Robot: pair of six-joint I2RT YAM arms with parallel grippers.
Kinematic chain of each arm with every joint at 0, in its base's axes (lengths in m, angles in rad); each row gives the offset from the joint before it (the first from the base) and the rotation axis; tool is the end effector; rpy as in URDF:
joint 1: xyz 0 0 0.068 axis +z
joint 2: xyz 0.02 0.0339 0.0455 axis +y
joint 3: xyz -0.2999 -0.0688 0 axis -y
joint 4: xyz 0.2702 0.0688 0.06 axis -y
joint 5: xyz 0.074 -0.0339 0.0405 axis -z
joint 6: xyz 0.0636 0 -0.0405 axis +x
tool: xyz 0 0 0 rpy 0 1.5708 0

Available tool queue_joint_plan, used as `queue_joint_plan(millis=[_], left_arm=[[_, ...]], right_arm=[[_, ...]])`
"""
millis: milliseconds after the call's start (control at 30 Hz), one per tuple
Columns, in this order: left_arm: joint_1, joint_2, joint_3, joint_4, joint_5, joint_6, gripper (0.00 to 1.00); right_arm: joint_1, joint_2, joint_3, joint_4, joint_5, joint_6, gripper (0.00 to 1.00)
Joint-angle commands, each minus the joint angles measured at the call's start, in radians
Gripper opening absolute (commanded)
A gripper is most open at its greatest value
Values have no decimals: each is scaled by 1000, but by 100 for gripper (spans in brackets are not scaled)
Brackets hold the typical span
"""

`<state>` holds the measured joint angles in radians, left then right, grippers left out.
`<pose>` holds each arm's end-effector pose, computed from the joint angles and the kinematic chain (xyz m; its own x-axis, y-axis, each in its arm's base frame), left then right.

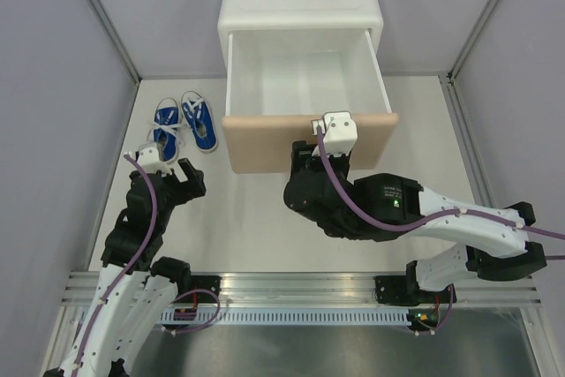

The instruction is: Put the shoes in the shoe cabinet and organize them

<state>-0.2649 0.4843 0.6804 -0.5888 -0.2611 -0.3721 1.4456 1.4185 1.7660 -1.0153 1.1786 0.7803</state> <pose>0.1327 -0.0190 0.3128 -0.3523 -0.2684 -0.8966 -0.1131 0.9632 -0.2439 0.0939 0.2757 0.4975 -0.2580 0.1033 -0.9606 -0.1507 0.9778 0.1457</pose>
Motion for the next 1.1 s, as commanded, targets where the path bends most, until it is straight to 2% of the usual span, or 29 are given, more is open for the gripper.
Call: queue_joint_plan(millis=[0,600,700,767,833,967,1067], left_arm=[[4,-6,-4,37,-15,36,100],[4,-3,-4,38,-18,33,100],[4,-3,-5,38,-18,33,100],[4,-3,-4,37,-18,33,100],[4,-1,-4,37,-18,33,100],[4,-3,-4,37,-17,33,100],[4,-1,-4,37,-17,35,100]], right_arm=[[48,-39,21,-49,-16,69,8],[139,-41,20,-26,-13,88,10],[147,-36,26,-48,-10,106,14],[153,-38,30,-68,-8,122,23],[159,-47,29,-80,-5,131,24],[167,-62,21,-98,-2,143,22],[171,-76,13,-105,-4,151,14]])
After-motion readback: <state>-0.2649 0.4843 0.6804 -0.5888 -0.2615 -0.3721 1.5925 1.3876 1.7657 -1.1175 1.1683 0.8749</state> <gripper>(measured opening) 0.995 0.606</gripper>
